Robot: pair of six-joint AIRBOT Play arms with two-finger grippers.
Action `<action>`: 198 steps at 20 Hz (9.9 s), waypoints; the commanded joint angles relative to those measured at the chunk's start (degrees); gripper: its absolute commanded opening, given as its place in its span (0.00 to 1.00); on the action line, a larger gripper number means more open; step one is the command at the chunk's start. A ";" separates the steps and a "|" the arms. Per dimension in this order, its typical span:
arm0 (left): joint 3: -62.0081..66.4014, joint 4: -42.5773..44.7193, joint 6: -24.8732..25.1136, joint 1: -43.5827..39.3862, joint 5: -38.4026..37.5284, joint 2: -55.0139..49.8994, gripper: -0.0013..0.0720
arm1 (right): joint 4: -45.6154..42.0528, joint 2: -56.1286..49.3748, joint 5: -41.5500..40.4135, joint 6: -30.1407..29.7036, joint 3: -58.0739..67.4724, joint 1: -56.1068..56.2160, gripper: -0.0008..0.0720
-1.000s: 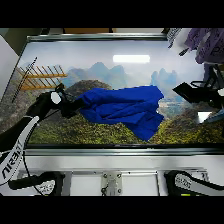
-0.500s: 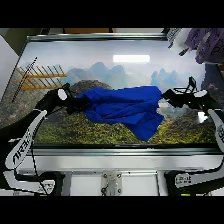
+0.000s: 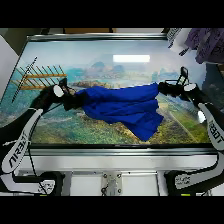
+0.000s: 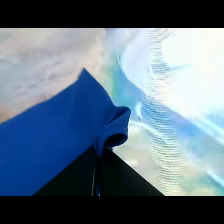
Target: Fold the clothes and pants, and hang the long-sleeved shirts on hangers.
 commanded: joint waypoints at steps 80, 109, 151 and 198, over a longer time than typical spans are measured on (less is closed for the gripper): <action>36.61 0.92 32.81 -11.61 -17.00 -24.26 0.03 | -4.72 11.76 9.55 34.86 -13.40 36.57 0.98; -9.94 -18.10 13.33 -34.23 9.22 17.31 0.03 | -29.03 20.11 33.05 11.76 7.89 -0.57 0.84; -24.76 -18.05 1.29 -46.86 15.61 29.75 0.03 | -37.00 22.86 31.61 22.80 -1.51 10.80 0.05; -3.85 6.10 1.73 -49.35 -8.50 10.14 0.85 | -35.60 57.05 42.01 45.11 -28.70 32.59 0.03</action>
